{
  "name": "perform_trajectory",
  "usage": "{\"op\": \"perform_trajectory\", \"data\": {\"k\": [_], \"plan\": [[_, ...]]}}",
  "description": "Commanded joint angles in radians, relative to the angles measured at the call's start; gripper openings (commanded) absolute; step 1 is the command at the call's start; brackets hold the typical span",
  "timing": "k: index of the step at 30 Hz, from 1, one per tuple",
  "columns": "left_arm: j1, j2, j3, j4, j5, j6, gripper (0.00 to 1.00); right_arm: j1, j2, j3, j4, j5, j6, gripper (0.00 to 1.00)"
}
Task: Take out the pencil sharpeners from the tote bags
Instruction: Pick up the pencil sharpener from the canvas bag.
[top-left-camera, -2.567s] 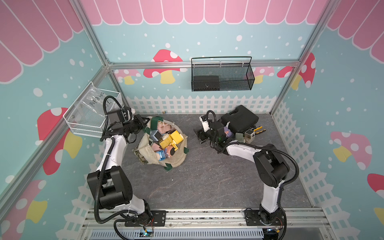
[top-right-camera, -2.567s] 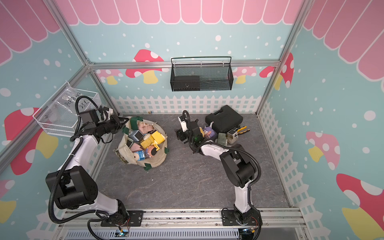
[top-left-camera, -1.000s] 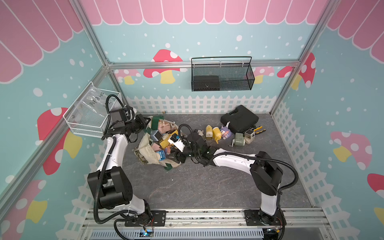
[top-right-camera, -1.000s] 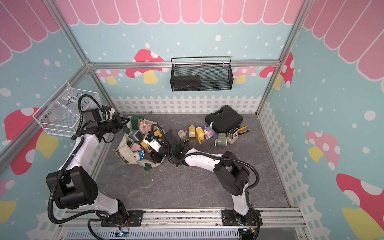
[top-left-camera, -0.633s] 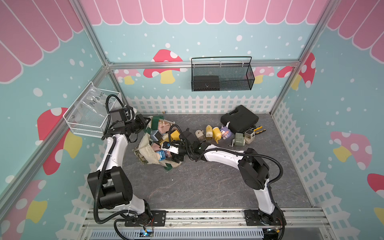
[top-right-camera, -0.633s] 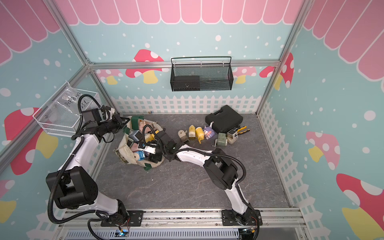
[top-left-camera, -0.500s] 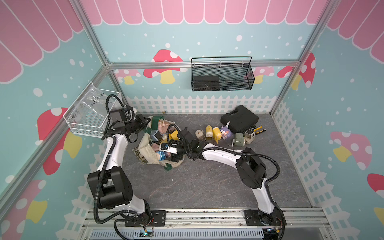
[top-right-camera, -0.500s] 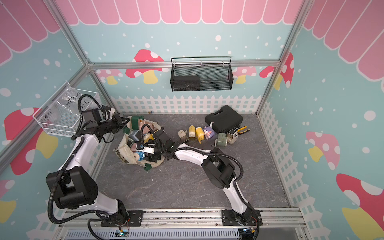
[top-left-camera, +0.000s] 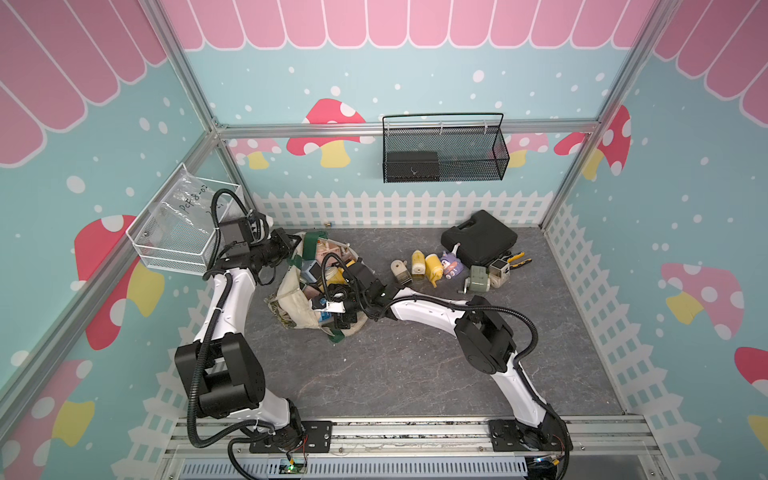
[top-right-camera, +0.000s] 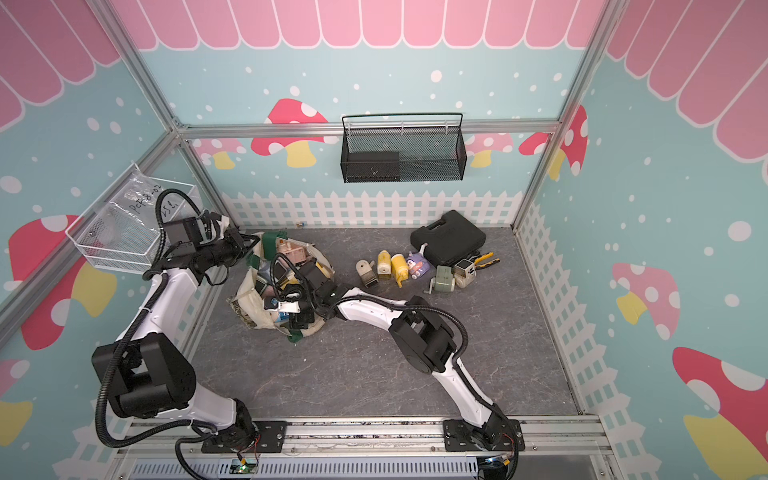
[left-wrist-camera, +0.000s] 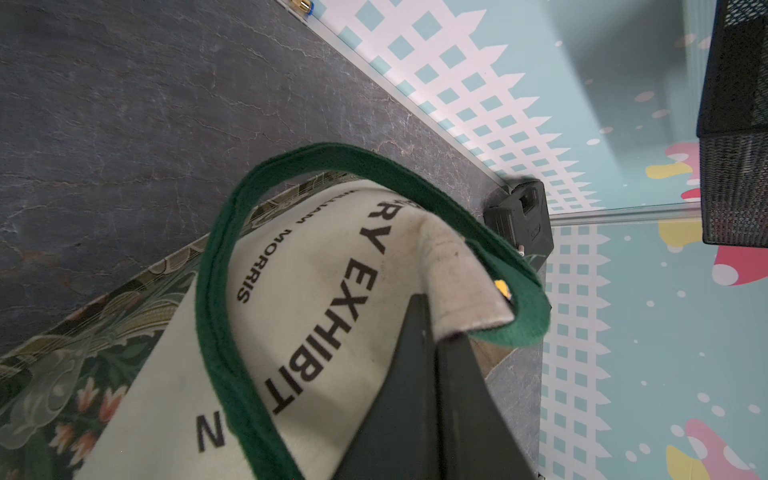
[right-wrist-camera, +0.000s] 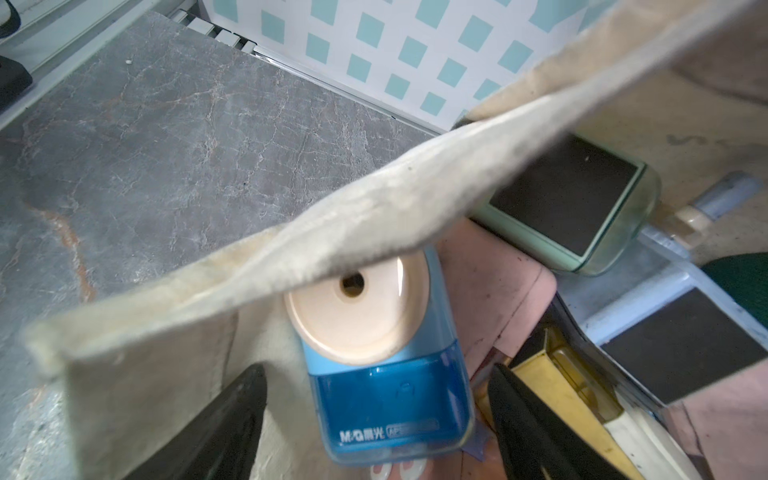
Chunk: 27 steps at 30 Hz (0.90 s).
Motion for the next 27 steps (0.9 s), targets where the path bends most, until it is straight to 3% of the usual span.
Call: {"op": "perform_trajectory", "data": {"k": [1,10,18,27], "plan": [[0.004,0.020,-0.009,-0.004,0.021,-0.007,0.00,0.016,0.054,0.040,-0.012,-0.041,-0.021,0.86],[0.004,0.016,-0.013,0.003,0.028,-0.014,0.00,0.019,0.119,0.086,0.043,-0.056,0.001,0.79],[0.005,0.014,-0.014,0.004,0.027,-0.017,0.00,0.019,0.143,0.116,0.045,0.023,0.023,0.68],[0.004,0.011,-0.016,0.006,0.028,-0.017,0.00,0.019,0.031,-0.038,0.139,-0.018,0.003,0.58]]}}
